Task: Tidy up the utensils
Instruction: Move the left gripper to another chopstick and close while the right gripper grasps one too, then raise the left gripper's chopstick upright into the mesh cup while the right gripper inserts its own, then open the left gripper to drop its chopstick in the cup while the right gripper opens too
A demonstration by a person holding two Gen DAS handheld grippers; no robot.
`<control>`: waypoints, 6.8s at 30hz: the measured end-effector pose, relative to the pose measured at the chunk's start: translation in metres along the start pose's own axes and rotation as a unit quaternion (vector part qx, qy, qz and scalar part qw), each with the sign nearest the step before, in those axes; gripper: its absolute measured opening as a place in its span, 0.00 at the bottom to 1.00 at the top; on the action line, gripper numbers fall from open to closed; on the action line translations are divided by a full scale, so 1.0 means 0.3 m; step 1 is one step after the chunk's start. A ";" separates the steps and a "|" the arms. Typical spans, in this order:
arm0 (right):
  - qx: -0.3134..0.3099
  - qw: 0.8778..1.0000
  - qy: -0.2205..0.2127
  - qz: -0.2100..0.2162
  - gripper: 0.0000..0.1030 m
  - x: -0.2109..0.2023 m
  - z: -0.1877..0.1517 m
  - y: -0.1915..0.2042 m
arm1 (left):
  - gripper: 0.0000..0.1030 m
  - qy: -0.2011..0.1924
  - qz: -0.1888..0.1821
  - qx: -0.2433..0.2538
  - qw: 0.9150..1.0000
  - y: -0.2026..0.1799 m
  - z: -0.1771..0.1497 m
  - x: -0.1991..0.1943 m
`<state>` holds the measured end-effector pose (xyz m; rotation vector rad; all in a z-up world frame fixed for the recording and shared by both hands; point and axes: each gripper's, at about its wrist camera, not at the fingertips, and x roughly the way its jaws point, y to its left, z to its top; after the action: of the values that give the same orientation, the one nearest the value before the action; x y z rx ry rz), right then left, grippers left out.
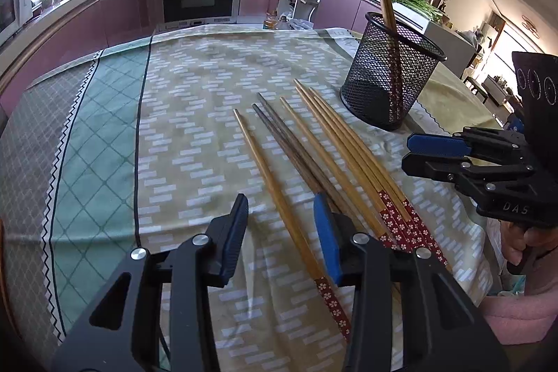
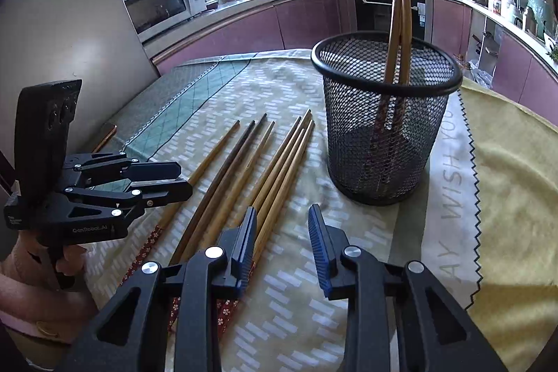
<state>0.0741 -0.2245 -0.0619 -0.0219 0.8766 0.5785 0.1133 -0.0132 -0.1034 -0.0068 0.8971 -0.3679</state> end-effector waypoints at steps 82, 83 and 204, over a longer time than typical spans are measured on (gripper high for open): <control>-0.025 1.000 0.000 0.013 0.06 -0.002 0.050 0.006 | 0.07 0.013 -0.041 0.015 0.999 -0.050 0.070 0.009; -0.025 1.000 -0.009 0.014 0.06 -0.025 0.056 0.003 | 0.07 0.006 -0.040 0.016 0.999 -0.054 0.078 -0.010; 0.032 0.987 -0.156 -0.035 0.20 -0.218 0.251 -0.139 | 0.27 -0.117 -0.079 0.080 0.987 -0.251 0.435 -0.115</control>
<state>0.1160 -0.2717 0.0257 0.0936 0.5876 0.4715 0.1701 -0.0920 0.0168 0.0268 0.6333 -0.5748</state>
